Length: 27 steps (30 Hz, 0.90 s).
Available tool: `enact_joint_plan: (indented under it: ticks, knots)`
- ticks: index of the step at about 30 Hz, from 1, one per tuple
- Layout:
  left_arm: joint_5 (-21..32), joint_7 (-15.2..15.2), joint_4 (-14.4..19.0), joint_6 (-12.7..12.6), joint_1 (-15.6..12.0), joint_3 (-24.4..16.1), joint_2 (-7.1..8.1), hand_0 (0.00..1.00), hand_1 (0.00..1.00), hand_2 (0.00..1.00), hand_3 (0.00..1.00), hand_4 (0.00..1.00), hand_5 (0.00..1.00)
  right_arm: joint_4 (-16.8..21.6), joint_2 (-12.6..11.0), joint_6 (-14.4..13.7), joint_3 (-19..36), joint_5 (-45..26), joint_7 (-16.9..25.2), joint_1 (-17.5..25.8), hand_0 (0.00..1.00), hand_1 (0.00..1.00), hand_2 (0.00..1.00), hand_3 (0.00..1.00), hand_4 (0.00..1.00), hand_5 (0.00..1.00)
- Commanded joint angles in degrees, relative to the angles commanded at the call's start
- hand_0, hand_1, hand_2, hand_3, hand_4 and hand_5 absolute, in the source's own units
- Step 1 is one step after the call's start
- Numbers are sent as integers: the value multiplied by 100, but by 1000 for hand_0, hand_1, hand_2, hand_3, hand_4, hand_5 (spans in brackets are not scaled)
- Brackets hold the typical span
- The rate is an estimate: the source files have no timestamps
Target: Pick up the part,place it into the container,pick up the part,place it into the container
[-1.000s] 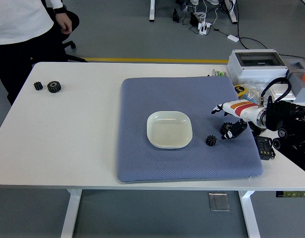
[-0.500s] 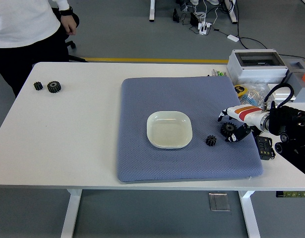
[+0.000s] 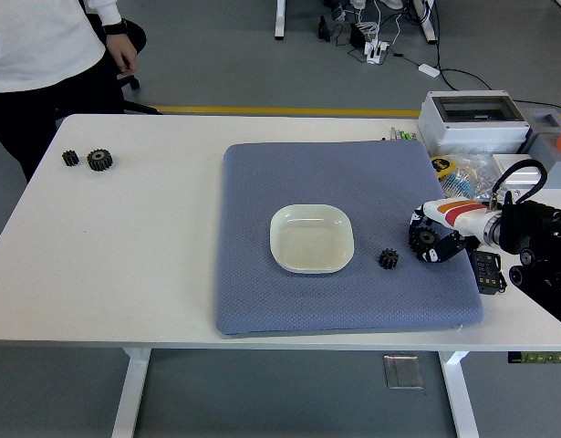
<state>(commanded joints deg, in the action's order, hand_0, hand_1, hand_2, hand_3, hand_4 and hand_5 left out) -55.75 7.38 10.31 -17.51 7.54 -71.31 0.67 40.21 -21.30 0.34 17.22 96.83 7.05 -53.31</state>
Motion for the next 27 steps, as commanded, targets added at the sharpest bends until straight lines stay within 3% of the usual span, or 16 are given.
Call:
enact_joint_plan:
  ticks: [1,6,7,12,13,27]
  knots:
    - [-3,3,0,1,0,1,-2,618,590,648,557,645,569,-10,-1,-20,-5,-5,17,5,607,623,651,569,766,311]
    - [-1,18,0,2,5,30,-6,618,590,648,557,645,569,-31,-6,-95,-26,-88,133,16,607,623,651,569,766,311]
    - [-4,19,0,1,6,29,-8,620,590,651,558,645,569,-36,-9,-104,-25,-108,154,19,394,475,557,529,710,312]
    - [8,10,0,-2,11,30,-11,620,590,651,558,645,569,-63,-39,-157,-18,-231,258,30,394,475,557,529,710,312]
    - [3,10,0,-3,12,25,-12,620,591,651,558,646,568,-59,-44,-166,-18,-243,271,29,265,424,526,514,682,323]
    - [-22,21,0,0,4,1,-12,622,593,654,560,646,569,101,-112,-215,90,-296,342,18,204,408,520,505,681,336]
